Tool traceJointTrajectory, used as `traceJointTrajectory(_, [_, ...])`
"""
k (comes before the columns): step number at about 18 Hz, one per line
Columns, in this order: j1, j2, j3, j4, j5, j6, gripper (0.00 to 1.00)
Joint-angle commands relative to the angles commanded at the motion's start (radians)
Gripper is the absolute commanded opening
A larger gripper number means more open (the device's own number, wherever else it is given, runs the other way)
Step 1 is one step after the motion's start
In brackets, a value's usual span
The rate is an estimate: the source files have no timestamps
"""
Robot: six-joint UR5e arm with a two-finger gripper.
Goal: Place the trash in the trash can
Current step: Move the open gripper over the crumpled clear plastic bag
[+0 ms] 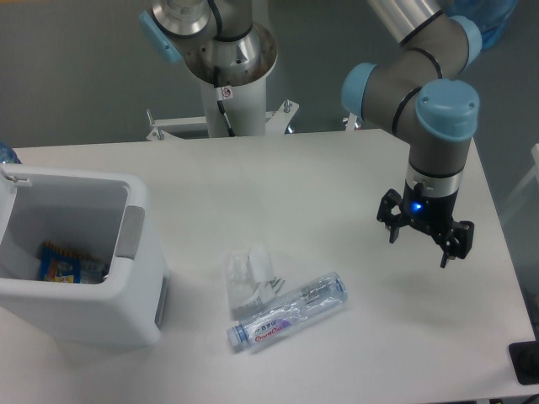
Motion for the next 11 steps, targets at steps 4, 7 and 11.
traceJointTrajectory(4, [-0.003, 0.002, -0.008, -0.002, 0.0, -0.003, 1.0])
traceJointTrajectory(7, [-0.003, 0.003, -0.011, 0.0, -0.005, -0.005, 1.0])
traceJointTrajectory(11, [-0.014, 0.002, -0.012, 0.002, -0.008, -0.006, 1.0])
